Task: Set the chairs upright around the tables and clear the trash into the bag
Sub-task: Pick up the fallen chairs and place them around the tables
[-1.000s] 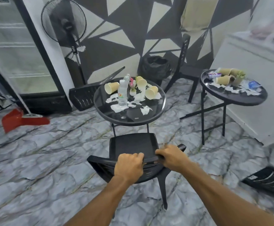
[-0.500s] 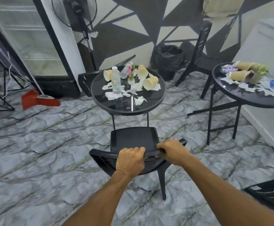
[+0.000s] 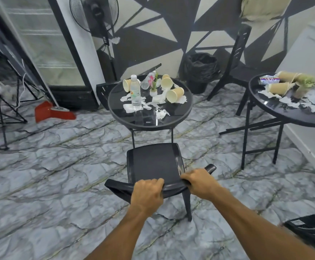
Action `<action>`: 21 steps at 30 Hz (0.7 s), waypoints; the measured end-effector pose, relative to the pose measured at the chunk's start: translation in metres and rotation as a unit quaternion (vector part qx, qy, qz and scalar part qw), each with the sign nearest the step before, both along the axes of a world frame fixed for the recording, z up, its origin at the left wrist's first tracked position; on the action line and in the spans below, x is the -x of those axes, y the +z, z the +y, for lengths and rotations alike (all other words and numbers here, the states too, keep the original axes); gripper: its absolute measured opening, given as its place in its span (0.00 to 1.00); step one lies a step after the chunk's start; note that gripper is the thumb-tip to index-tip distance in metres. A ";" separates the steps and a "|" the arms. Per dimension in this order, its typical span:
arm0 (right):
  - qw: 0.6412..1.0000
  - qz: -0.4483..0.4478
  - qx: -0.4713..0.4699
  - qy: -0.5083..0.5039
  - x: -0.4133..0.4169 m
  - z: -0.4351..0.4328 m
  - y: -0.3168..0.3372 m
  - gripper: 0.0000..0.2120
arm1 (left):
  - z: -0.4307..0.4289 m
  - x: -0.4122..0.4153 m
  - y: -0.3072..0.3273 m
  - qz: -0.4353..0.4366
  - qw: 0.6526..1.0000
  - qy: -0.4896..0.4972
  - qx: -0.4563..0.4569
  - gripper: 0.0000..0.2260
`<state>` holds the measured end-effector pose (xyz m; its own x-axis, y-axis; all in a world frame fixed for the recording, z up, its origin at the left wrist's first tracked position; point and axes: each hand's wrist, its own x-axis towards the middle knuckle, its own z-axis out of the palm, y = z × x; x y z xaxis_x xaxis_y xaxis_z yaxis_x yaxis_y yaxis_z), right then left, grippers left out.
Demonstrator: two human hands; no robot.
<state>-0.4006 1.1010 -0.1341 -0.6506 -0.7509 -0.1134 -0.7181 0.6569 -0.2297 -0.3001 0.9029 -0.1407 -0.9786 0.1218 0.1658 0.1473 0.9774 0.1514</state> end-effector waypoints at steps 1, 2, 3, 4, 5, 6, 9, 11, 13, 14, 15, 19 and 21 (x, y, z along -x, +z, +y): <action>1.000 -0.003 0.001 -0.018 0.003 0.005 -0.001 0.06 | 0.004 0.005 -0.001 0.003 1.000 -0.005 0.002 0.12; 0.999 -0.012 0.001 -0.033 0.007 0.008 0.000 0.06 | 0.006 0.012 -0.001 0.004 1.000 -0.008 0.004 0.13; 0.999 -0.024 0.002 -0.044 0.012 0.009 0.002 0.06 | 0.007 0.017 -0.001 0.002 1.000 -0.010 0.008 0.14; 0.998 -0.033 0.011 -0.052 0.016 0.008 0.003 0.05 | 0.005 0.023 0.001 0.003 1.000 -0.015 0.014 0.14; 0.997 -0.035 0.021 -0.059 0.017 0.006 0.003 0.05 | 0.001 0.027 0.002 0.002 1.000 -0.022 0.022 0.14; 0.997 -0.034 0.034 -0.060 0.015 0.004 0.003 0.05 | -0.003 0.030 0.002 0.002 0.999 -0.031 0.030 0.14; 0.997 -0.039 0.049 -0.054 0.009 0.002 -0.004 0.08 | -0.007 0.026 0.003 0.004 0.998 -0.036 0.046 0.14; 0.997 -0.043 0.040 -0.054 0.007 0.003 -0.003 0.07 | -0.005 0.021 0.005 -0.009 0.998 -0.026 0.048 0.14; 0.995 -0.063 0.031 -0.065 0.005 0.001 0.003 0.05 | -0.002 0.018 0.010 -0.053 0.998 -0.017 0.041 0.11; 0.994 -0.083 0.024 -0.070 0.004 -0.002 0.007 0.03 | -0.002 0.017 0.013 -0.082 0.996 -0.007 0.035 0.11; 0.992 -0.107 0.013 -0.070 0.002 -0.005 0.013 0.01 | -0.004 0.014 0.018 -0.113 0.993 0.000 0.019 0.14; 0.970 -0.227 0.010 -0.089 0.002 -0.008 0.040 0.21 | -0.013 0.017 0.041 -0.256 0.958 0.004 -0.129 0.29; 0.956 -0.264 0.021 -0.126 0.010 -0.002 0.054 0.26 | -0.015 0.031 0.052 -0.267 0.948 0.013 -0.174 0.30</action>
